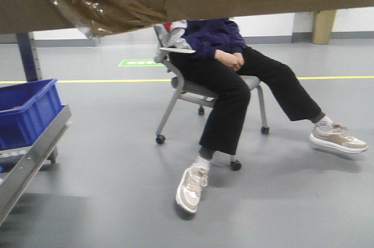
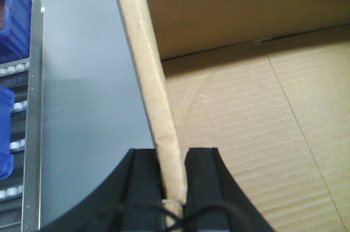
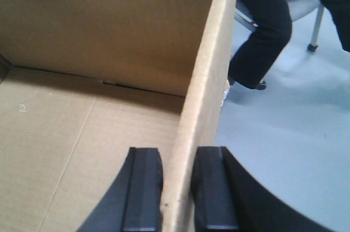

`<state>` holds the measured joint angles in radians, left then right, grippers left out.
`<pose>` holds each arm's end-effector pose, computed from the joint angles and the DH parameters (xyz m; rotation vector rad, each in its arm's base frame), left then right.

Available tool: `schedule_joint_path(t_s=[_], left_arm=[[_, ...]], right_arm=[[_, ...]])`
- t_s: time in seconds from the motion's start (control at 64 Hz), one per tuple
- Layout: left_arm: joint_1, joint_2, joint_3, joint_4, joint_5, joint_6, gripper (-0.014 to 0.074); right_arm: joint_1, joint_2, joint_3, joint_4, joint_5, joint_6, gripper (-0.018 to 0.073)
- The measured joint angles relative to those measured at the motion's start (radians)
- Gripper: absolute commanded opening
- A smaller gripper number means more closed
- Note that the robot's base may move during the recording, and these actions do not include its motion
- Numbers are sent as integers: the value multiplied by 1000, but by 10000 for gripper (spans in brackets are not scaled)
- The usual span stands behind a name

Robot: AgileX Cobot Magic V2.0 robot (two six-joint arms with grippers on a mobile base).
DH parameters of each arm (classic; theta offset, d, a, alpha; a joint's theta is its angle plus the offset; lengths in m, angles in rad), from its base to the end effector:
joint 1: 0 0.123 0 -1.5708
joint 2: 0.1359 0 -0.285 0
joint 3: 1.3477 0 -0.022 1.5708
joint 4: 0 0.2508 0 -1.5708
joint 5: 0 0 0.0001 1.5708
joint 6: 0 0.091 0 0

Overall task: Grab carton from right shelf to conveyor
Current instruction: 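Hold the carton with both grippers while the base turns toward the conveyor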

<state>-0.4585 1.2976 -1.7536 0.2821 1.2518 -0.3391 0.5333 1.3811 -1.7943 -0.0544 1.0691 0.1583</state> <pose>0.2183 -0.0809 0.4974 0.0945 2.2370 -0.0794 0.2353 0.1339 0.4982 -0.4022 2.1194 0.3375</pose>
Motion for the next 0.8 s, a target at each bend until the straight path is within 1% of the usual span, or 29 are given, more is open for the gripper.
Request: schedule_joint_path(t_s=[0.796], left_arm=[[0, 0, 0, 0, 0, 0, -18]], right_arm=[[0, 0, 0, 0, 0, 0, -69]])
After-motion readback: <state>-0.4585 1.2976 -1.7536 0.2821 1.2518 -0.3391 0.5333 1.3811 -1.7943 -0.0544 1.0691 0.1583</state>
